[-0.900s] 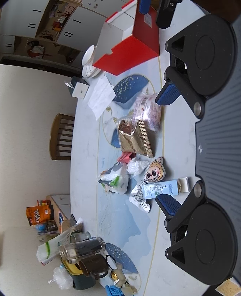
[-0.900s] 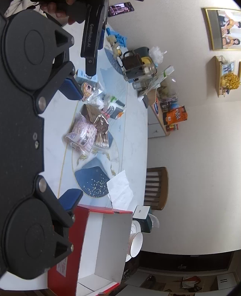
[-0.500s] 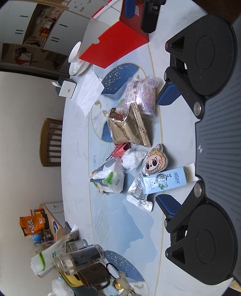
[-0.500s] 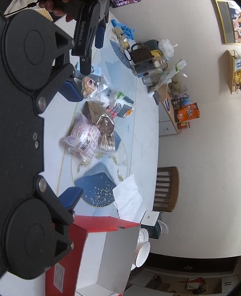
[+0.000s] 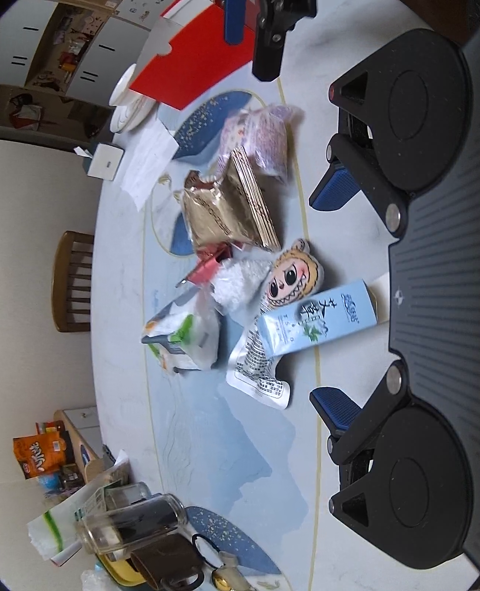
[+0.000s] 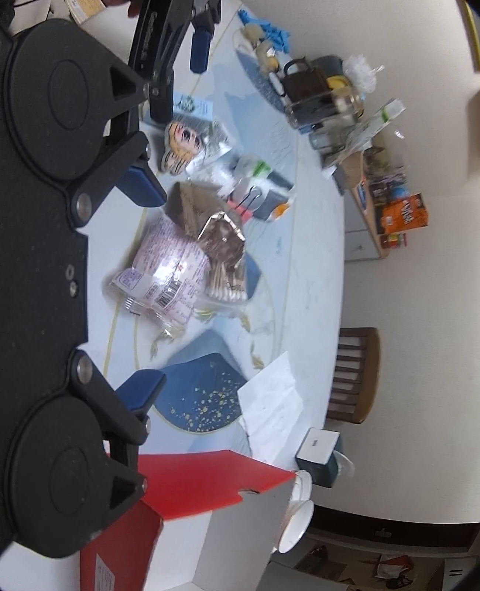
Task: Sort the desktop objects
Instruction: 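Grasp the blue drink carton with the left tool while the right tool grasps the pink-printed bread bag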
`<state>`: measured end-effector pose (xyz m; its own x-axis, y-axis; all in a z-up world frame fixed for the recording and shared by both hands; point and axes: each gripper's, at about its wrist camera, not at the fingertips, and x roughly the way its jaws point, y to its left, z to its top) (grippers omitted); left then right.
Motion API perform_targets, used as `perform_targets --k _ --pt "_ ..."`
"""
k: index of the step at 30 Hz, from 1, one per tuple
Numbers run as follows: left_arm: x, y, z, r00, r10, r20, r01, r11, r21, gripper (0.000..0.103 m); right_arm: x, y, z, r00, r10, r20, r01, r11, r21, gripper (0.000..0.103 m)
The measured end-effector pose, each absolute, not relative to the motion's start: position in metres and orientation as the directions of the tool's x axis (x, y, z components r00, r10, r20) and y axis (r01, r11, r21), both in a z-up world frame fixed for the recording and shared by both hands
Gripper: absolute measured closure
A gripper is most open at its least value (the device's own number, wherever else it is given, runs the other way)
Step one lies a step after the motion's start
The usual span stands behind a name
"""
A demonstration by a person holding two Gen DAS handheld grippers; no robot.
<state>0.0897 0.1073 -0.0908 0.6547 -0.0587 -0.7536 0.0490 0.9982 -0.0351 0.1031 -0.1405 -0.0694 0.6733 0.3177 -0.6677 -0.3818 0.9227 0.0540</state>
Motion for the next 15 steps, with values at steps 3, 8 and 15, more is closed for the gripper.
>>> perform_targets --k 3,8,15 --pt "0.095 0.111 -0.095 0.644 -0.071 -0.762 0.061 0.997 -0.042 0.004 0.115 -0.136 -0.079 0.66 0.3 -0.689 -0.38 0.924 0.038 0.009" --pt "0.101 0.116 -0.102 0.625 -0.074 -0.777 0.065 0.997 -0.042 0.006 0.132 -0.129 -0.093 0.621 0.293 -0.727 -0.387 0.921 0.04 0.009" --pt "0.107 0.12 -0.108 0.608 -0.08 -0.79 0.074 0.996 -0.044 0.008 0.149 -0.117 -0.099 0.6 0.295 -0.743 -0.368 0.927 0.072 0.009"
